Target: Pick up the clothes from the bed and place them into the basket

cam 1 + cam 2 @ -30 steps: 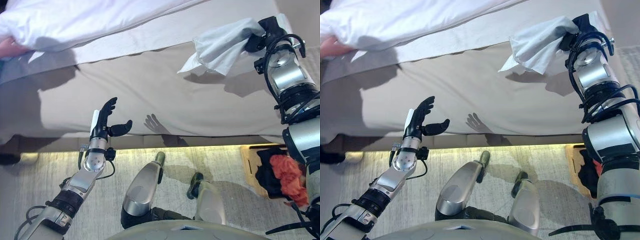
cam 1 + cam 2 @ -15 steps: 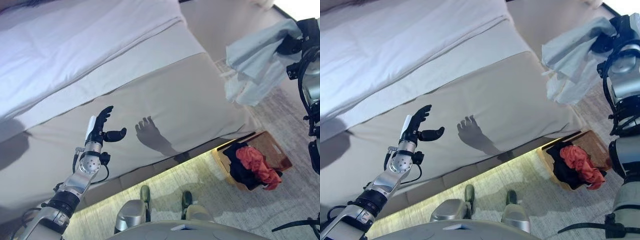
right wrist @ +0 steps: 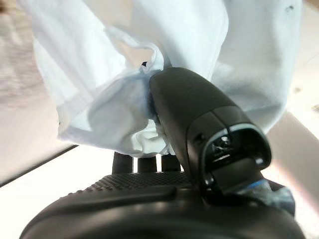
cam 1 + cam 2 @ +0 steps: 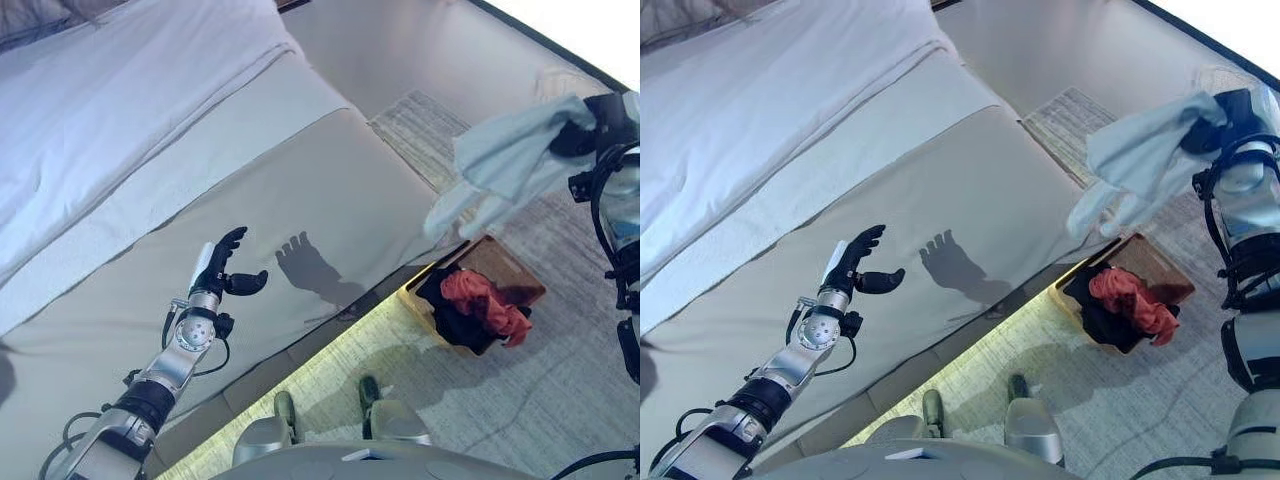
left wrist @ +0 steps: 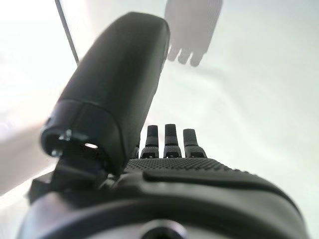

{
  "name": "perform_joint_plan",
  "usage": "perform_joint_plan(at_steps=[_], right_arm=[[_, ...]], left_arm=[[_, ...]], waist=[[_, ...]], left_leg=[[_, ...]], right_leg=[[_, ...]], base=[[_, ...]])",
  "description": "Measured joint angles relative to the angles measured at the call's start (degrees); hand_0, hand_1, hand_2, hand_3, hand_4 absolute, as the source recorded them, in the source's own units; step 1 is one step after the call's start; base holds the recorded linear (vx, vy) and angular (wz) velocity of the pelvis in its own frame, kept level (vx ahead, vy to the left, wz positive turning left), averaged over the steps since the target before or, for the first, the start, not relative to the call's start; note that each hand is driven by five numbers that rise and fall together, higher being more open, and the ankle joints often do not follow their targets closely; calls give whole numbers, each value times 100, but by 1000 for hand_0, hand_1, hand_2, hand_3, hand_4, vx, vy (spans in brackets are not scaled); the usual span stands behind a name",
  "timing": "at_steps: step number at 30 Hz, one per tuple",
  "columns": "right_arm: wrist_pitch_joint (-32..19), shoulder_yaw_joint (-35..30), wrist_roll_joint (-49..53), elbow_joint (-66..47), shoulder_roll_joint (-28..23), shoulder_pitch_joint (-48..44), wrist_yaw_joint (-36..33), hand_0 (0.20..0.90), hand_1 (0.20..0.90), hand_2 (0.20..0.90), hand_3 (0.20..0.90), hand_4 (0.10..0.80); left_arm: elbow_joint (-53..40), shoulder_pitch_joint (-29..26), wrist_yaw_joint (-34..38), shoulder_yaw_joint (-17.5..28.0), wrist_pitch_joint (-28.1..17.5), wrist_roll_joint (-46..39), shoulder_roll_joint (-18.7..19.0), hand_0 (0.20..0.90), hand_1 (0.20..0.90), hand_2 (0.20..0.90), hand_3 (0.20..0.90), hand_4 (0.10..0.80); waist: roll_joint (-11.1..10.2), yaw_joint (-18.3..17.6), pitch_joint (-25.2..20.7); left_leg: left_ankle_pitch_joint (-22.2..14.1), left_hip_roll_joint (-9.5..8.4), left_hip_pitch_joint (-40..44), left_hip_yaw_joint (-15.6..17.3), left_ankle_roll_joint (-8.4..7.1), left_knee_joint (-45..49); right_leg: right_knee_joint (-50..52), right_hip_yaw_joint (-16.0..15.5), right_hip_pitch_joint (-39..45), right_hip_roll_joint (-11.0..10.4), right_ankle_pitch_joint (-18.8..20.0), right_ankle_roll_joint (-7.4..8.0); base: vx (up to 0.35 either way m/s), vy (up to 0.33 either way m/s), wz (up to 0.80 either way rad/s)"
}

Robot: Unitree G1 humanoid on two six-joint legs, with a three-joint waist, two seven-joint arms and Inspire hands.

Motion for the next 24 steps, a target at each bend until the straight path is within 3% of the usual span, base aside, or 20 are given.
perform_joint_plan(at_steps=[3, 11, 13, 15, 20, 24], right_arm=[[73, -14, 0, 3, -1, 315, 95, 300, 300, 300, 200, 100], [164, -174, -15, 18, -1, 715, 224, 300, 300, 300, 200, 100], [172, -288, -19, 34, -1, 841, 271, 300, 300, 300, 200, 100], [174, -369, -94, 60, -38, 841, 270, 300, 300, 300, 200, 100], [175, -371, -222, 376, -43, 848, 378, 300, 300, 300, 200, 100], [173, -371, -228, 391, -43, 884, 380, 300, 300, 300, 200, 100]], left_arm=[[-10, -14, -31, 1, -77, 9, -9, 900, 900, 900, 900, 800], [-9, -149, -104, -154, -81, 7, -36, 900, 900, 900, 900, 800], [-25, -148, -106, -185, -82, 8, -98, 900, 900, 900, 900, 800], [-55, -168, -106, -212, -83, 7, -143, 900, 900, 900, 900, 800], [-54, -115, -103, -237, -82, 3, -232, 900, 900, 900, 900, 800], [-55, -96, -100, -240, -82, 2, -308, 900, 900, 900, 900, 800]], waist=[[13, -138, -8], [162, -533, -7], [273, -551, -2], [537, -565, -13], [910, -516, 23], [1041, -490, 16]], left_leg=[[153, 56, 66, 119, -224, -2], [160, 120, -108, 236, -238, -9], [130, 123, -139, 239, -279, -16], [-40, 191, -304, 240, -415, -33], [-154, 206, -517, 260, -399, -38], [-173, 230, -646, 366, -420, -39]], right_leg=[[2, 130, 43, 52, 3, -5], [0, 270, -190, 129, 1, -6], [-3, 274, -224, 133, -2, -5], [-4, 276, -402, 199, -1, -6], [-31, 282, -625, 214, 22, -57], [-30, 286, -781, 218, 42, -56]], base=[[-17, -79, -18], [-5, -29, -8], [-1, -15, 1], [0, 0, 0], [-6, 0, 1], [-9, -14, -5]])
